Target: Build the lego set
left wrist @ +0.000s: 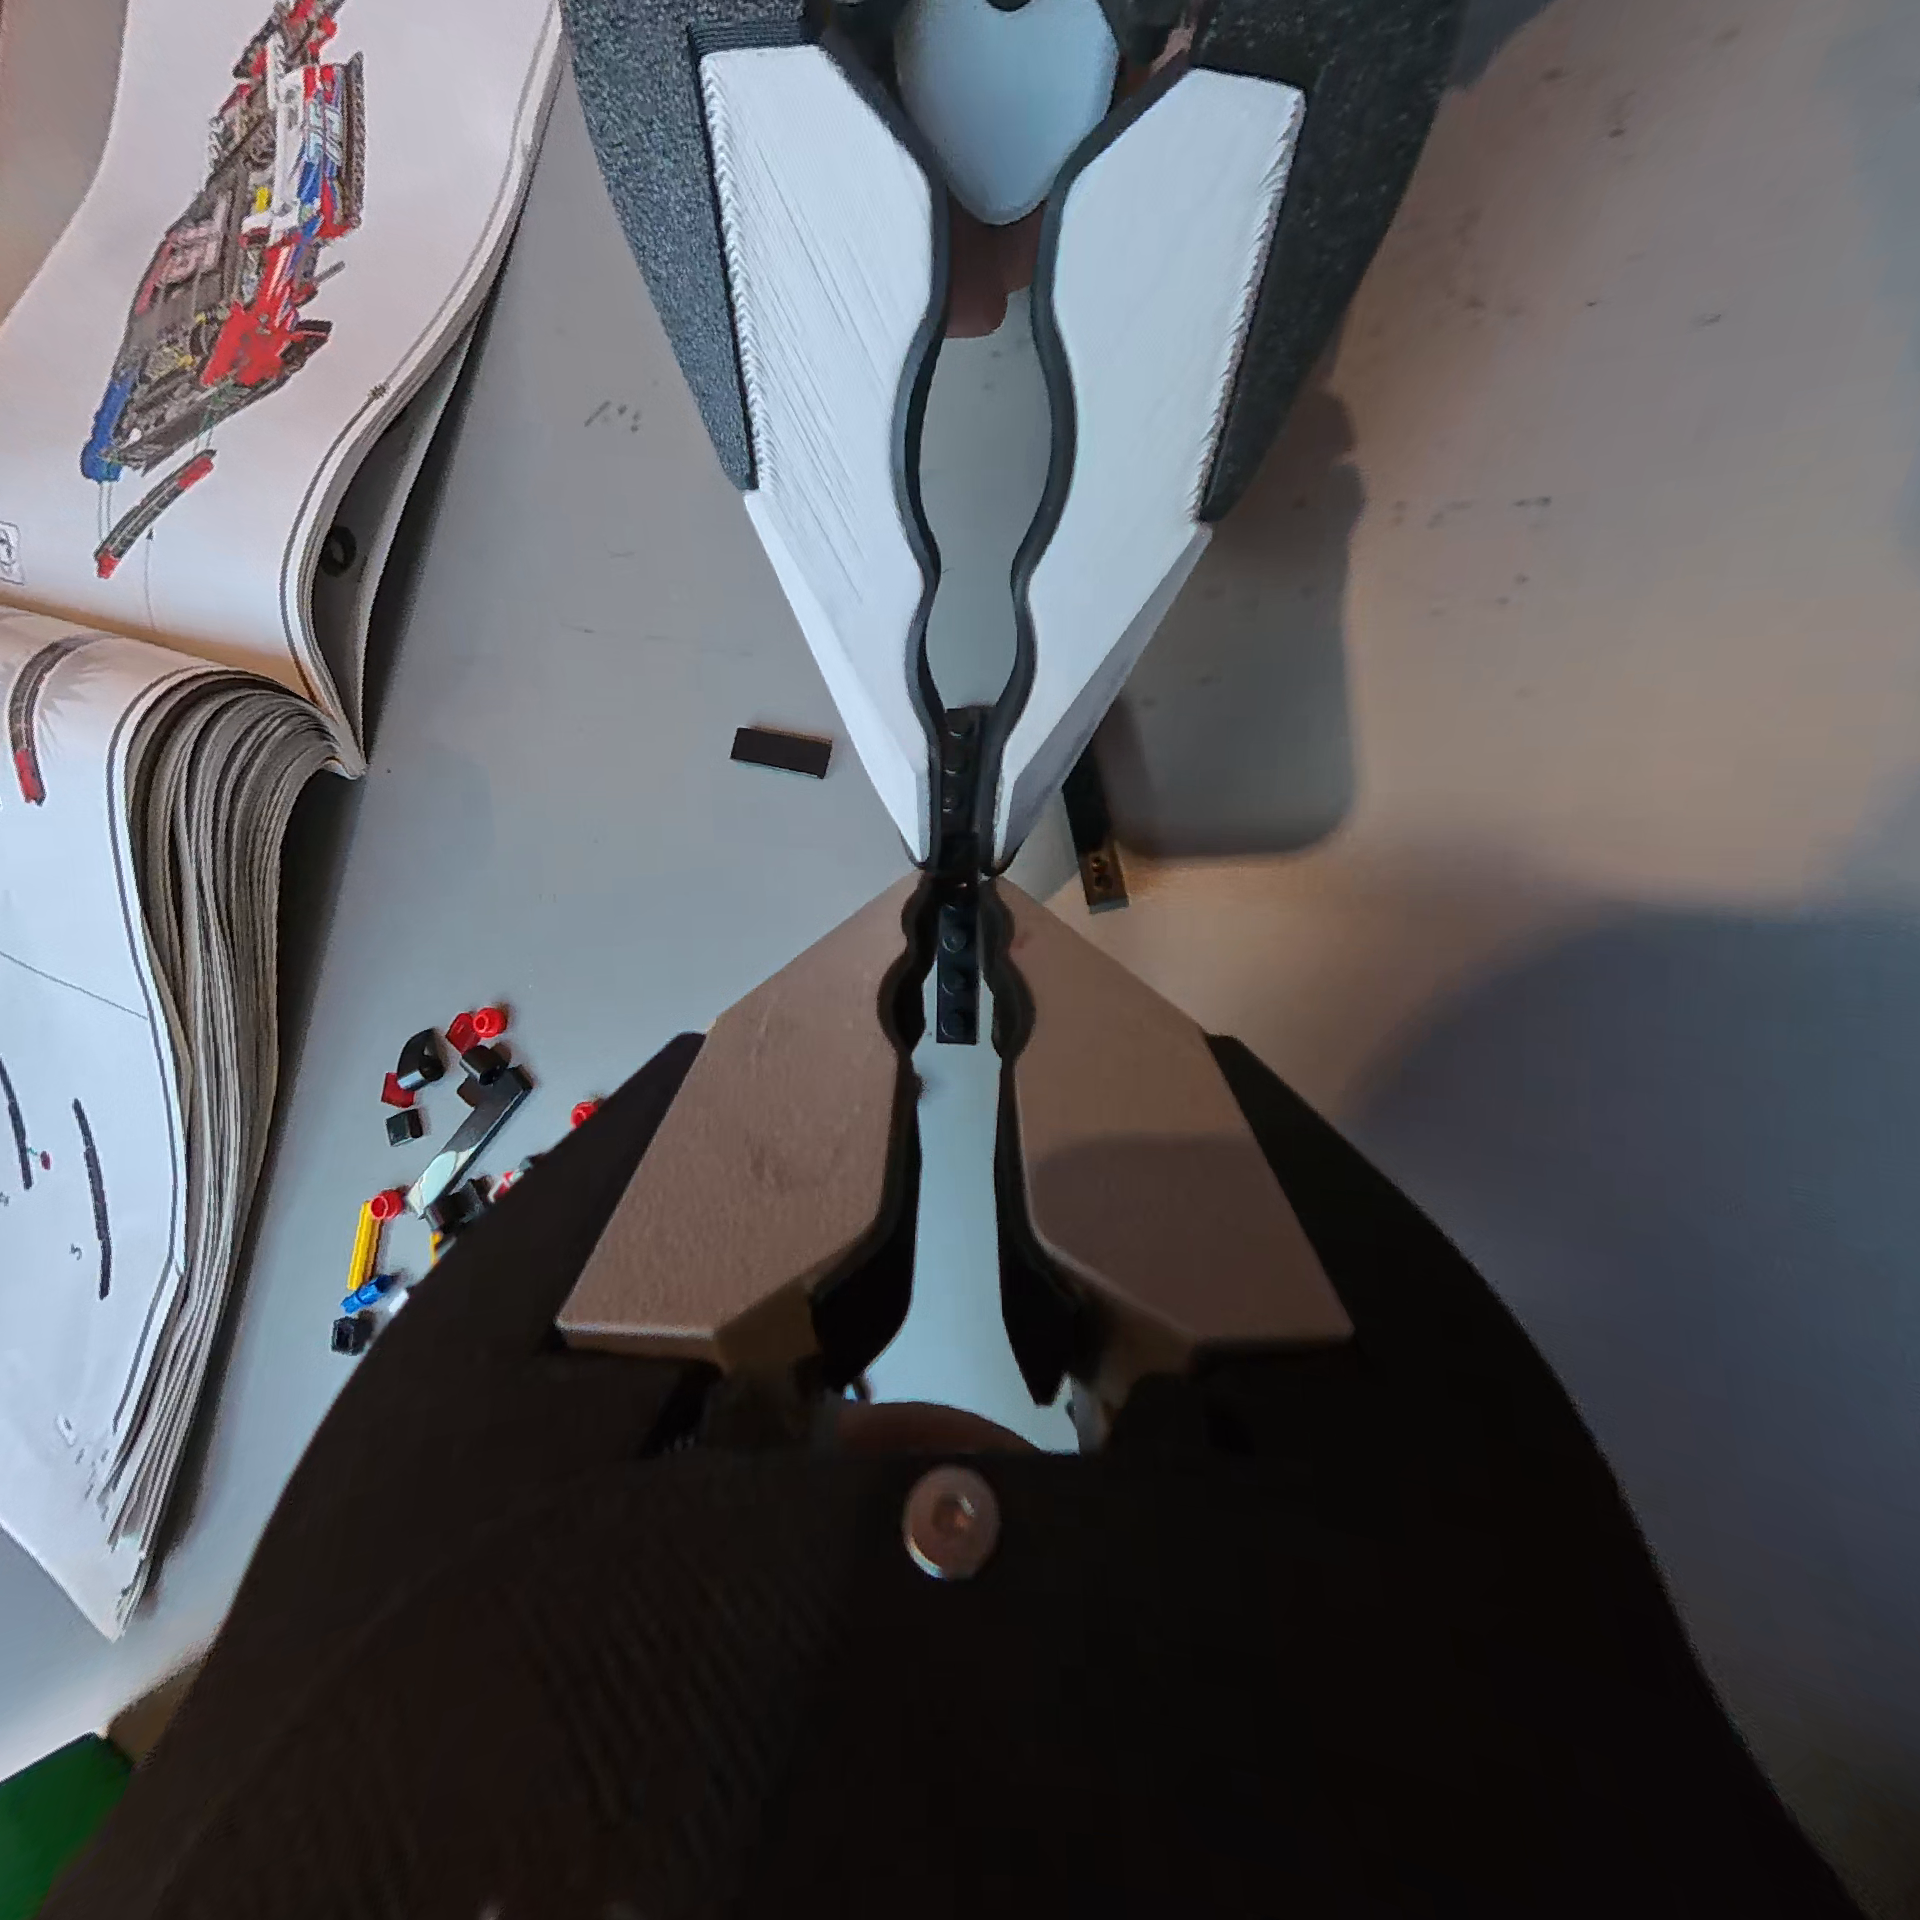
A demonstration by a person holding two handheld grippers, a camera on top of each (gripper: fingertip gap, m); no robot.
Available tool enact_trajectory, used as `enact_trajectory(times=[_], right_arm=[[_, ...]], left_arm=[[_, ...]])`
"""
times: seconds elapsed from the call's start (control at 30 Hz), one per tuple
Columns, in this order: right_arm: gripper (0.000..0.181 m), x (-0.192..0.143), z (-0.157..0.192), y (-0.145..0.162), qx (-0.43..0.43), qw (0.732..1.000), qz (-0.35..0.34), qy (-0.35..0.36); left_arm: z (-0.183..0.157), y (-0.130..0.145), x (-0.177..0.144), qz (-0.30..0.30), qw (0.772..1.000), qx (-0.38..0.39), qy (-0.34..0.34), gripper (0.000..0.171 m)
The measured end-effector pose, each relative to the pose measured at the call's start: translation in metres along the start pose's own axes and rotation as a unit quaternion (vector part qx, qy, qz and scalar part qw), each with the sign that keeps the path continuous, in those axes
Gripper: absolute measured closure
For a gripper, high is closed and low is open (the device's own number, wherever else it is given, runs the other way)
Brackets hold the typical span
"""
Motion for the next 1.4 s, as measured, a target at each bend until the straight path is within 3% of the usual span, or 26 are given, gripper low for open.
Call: enact_trajectory(times=[0.37, 0.67, 0.77, 1.4], right_arm=[[0.176, 0.0, -0.002, 0.001, 0.003, 1.0, 0.004, 0.017], [0.177, 0.0, 0.0, 0.002, 0.001, 1.0, 0.01, 0.024], [0.177, 0.0, -0.001, 0.002, 0.006, 1.0, 0.01, 0.026], [0.177, 0.005, -0.004, 0.007, 0.039, 0.998, 0.052, 0.007]], left_arm=[[0.004, 0.003, 0.002, -0.02, 1.0, -0.008, 0.003, 0.167], [0.005, 0.008, 0.01, -0.007, 1.0, -0.013, 0.009, 0.151], [0.006, 0.009, 0.012, -0.016, 1.0, -0.012, 0.009, 0.166], [0.013, 0.015, 0.017, -0.082, 0.993, -0.042, 0.067, 0.166]])
Point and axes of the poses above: each gripper's, where its closed fingertips meet, x out along the fingers, y out of its underside, z = x × y across the jaws, the point moved 7 cm from there along -x, back along the fingers, and after that the axes turned 13 degrees about z, right-handed, at the moved point
